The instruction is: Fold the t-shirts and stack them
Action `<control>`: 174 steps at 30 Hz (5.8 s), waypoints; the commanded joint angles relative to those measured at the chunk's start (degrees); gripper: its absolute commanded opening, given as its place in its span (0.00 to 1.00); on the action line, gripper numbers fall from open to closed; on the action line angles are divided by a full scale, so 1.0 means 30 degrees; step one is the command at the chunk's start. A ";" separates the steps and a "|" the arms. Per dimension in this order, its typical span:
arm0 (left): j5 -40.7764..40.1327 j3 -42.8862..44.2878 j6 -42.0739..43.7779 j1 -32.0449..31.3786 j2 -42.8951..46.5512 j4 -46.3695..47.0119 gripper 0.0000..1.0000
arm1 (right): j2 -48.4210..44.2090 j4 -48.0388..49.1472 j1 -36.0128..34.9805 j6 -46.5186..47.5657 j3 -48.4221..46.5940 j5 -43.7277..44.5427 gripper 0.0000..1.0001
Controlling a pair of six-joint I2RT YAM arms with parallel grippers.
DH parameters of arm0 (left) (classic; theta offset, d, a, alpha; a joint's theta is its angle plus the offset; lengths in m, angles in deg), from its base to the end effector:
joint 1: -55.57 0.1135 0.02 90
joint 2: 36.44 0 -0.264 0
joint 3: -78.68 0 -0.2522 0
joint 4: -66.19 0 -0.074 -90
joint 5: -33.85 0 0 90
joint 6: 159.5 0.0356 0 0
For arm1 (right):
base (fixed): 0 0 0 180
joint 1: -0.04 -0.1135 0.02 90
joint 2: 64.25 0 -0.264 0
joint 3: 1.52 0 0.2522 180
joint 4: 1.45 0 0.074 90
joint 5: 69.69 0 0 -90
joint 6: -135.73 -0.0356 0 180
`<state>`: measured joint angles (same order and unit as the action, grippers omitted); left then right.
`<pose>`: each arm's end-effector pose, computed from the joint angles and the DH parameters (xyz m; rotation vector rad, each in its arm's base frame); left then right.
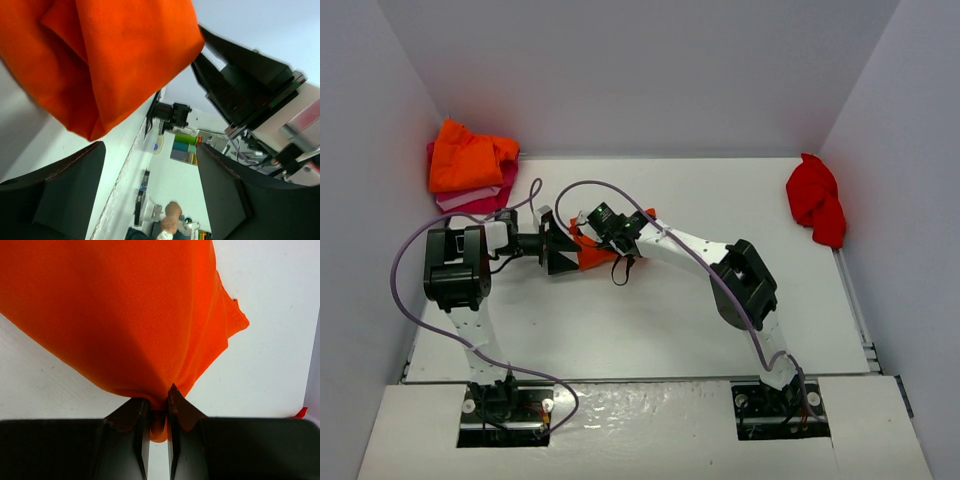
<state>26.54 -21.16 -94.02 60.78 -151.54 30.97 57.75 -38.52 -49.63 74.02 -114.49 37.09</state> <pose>0.3671 -0.0020 0.1343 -0.2476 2.3103 -2.0595 0.3210 0.3623 0.2199 -1.3602 1.9015 -0.1638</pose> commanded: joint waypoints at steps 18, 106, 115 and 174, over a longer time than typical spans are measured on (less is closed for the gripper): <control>0.1347 0.3374 0.8678 -0.0337 -0.2687 -1.0041 0.67 | -0.0046 0.0728 0.0857 -0.0977 -0.2406 0.0378 0.00; 0.1219 0.8385 2.0631 -0.1071 -0.5766 -2.1156 0.51 | -0.1990 -0.2388 -0.4775 0.0281 0.1127 -0.4823 0.00; 0.0355 0.9486 2.3861 -0.1531 -0.6690 -2.4427 0.56 | -0.2281 -0.2381 -0.4911 0.0992 0.1878 -0.3767 0.00; -1.8382 2.0768 1.8694 -0.4044 -0.4396 -2.1299 0.00 | -1.0390 -0.2959 0.3649 0.3185 0.4171 -0.5367 0.65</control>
<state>-15.71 33.88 -36.38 48.86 -171.62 -23.57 26.88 -49.93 -40.14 84.76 -103.03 23.34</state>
